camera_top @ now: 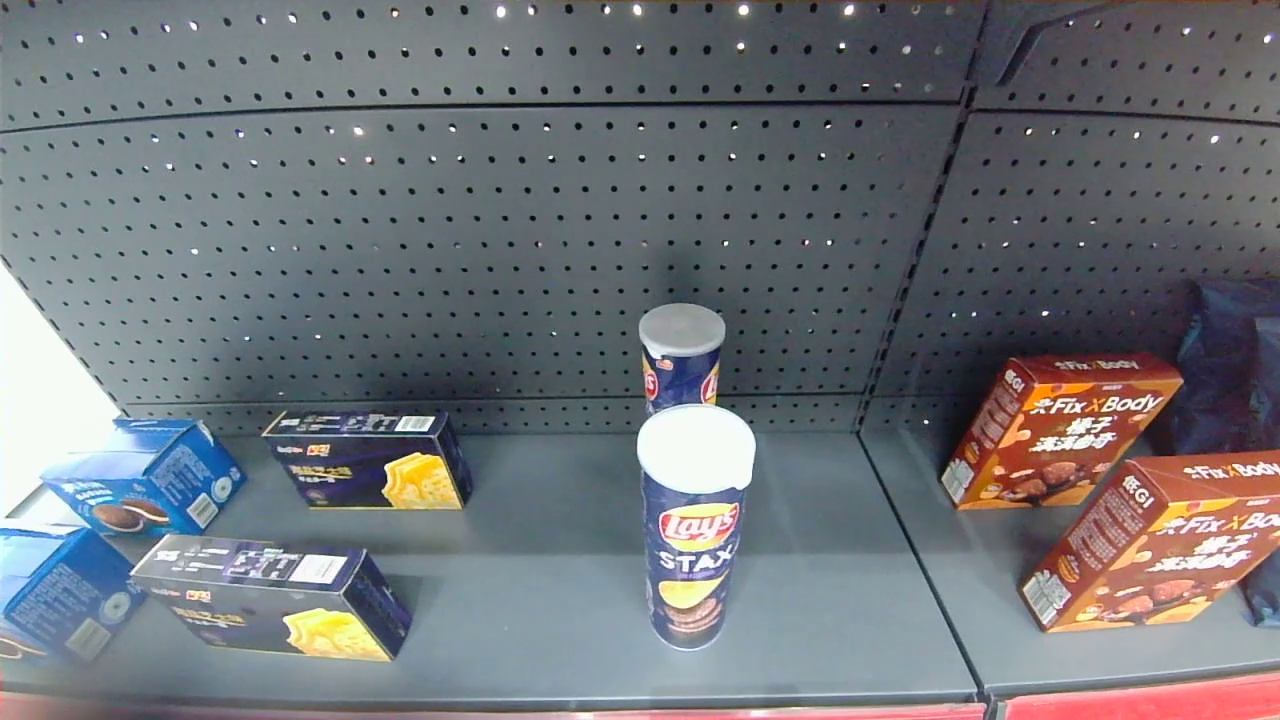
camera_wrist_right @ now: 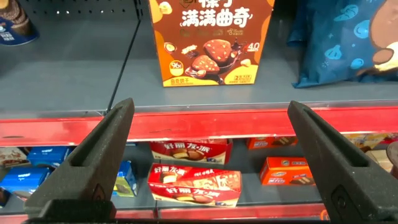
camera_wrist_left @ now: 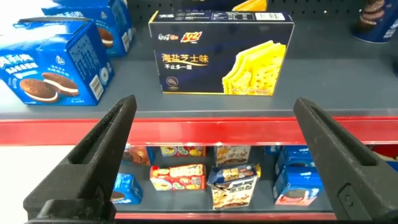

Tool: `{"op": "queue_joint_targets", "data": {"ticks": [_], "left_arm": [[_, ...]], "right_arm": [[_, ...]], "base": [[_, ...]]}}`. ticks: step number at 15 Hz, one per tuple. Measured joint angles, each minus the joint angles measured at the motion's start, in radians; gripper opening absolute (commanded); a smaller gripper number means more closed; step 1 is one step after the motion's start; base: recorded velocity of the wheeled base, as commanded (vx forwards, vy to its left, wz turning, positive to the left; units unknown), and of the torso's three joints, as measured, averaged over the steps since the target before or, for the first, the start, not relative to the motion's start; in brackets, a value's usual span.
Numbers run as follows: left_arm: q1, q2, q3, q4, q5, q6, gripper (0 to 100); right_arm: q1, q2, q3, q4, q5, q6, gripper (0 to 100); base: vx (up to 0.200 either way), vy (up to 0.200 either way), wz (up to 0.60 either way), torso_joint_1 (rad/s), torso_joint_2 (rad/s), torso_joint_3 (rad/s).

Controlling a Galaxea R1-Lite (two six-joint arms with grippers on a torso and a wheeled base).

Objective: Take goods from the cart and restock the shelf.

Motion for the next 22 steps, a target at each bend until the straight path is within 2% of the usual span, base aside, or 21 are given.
{"op": "queue_joint_targets", "data": {"ticks": [3,22], "left_arm": [[0.000,0.000,0.000,0.000,0.000,0.001,100],[0.000,0.000,0.000,0.000,0.002,-0.003,100]], "right_arm": [[0.000,0.000,0.000,0.000,0.000,0.000,100],[0.000,0.000,0.000,0.000,0.000,0.000,100]], "base": [[-0.200,0.000,0.00,0.009,0.01,0.004],[0.000,0.000,0.00,0.000,0.00,0.000]]}}
